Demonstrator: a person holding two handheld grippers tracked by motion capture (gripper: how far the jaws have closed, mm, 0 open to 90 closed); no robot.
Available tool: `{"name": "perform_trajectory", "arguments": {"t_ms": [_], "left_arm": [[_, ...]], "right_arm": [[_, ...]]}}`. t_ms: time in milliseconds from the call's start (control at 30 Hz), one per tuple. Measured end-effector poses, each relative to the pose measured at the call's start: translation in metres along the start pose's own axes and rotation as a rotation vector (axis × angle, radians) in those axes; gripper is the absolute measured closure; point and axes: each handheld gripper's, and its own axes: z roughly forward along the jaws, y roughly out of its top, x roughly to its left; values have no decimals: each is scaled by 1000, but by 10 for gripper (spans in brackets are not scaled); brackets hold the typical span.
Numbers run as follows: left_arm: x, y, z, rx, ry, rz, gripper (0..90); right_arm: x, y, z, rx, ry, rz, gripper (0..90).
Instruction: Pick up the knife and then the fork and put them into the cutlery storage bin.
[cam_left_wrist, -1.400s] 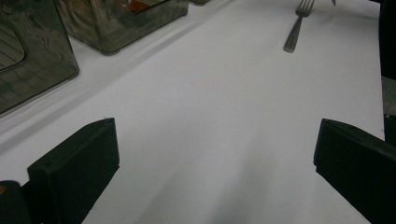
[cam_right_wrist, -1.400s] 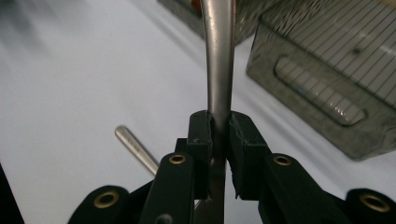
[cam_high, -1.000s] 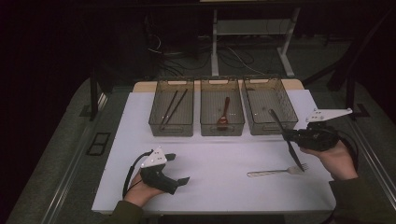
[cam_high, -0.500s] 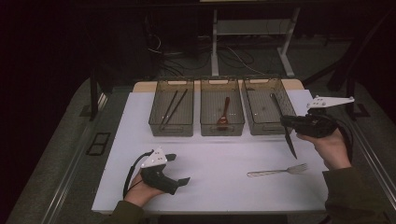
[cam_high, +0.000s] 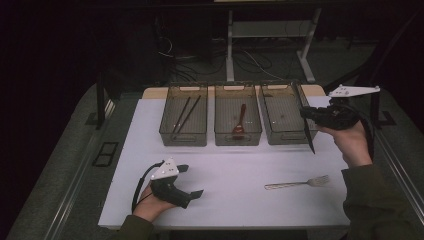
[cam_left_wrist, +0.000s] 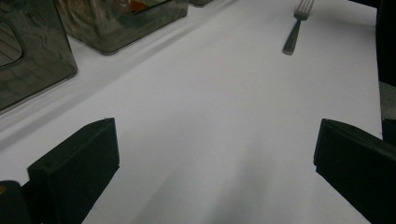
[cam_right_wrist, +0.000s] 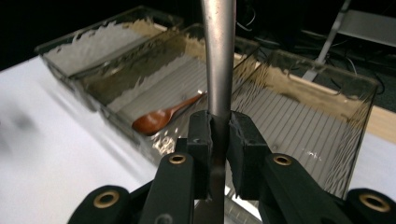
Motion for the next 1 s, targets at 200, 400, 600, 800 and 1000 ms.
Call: {"name": "perform_trajectory", "arguments": {"t_ms": [200,400,600,800,1000], "left_arm": [[0,0,0,-1,-2,0,0],[-1,0,0,-2,-6,-3,0],[0,0,0,-1,-5,0,0],[0,0,-1,-2,-7,0,0],[0,0,-1,2,-9,2,0]], "right_arm": [[-12,19,6,-25,-35,4,784],[-27,35,16,-34,-77,13,784],[-42,41,32,-31,-109,33,784],[-55,43,50,-17,-135,46,784],[-64,32,67,16,-144,59,784]]}}
